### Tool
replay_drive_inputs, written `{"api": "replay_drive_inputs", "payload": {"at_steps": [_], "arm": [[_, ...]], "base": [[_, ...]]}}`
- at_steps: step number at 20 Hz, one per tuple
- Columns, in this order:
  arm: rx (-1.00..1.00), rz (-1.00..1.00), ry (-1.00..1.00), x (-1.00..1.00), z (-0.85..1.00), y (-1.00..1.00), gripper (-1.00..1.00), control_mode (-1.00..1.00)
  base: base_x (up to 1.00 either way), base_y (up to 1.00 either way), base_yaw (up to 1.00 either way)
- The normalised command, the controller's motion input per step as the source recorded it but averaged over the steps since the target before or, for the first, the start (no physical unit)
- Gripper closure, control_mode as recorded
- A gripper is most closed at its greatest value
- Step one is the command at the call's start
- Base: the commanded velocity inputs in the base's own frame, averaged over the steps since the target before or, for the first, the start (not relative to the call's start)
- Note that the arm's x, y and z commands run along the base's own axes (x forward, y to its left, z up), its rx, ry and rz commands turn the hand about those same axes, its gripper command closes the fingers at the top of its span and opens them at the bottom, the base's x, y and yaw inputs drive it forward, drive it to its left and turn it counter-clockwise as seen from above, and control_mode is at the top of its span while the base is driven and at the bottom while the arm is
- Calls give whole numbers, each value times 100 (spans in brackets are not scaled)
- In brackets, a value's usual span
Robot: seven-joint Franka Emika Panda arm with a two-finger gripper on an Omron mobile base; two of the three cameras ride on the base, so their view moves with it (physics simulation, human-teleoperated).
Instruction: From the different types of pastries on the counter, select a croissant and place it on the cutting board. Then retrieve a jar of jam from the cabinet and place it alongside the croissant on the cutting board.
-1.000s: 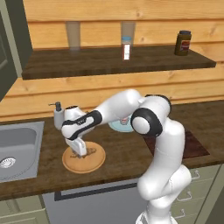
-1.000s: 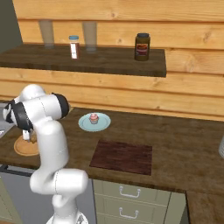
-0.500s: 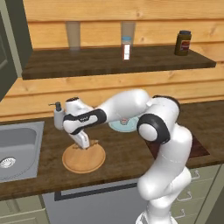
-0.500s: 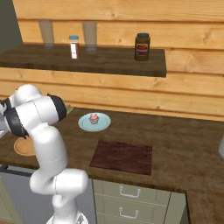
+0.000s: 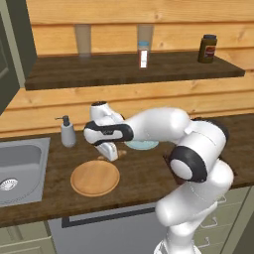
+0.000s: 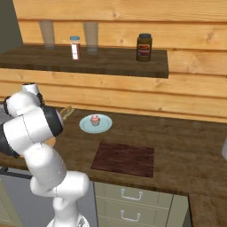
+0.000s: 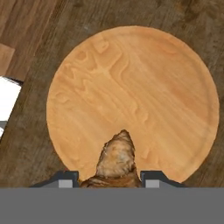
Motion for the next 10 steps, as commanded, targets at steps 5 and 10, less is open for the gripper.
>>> {"api": "replay_drive_inputs", "payload": {"at_steps": [5,10], "arm": [[2,0,-3,-32,27,-54,100,-100],[5,0,-2,-33,25,-65,100,-100]], "base": [[0,0,0],[0,0,0]]}}
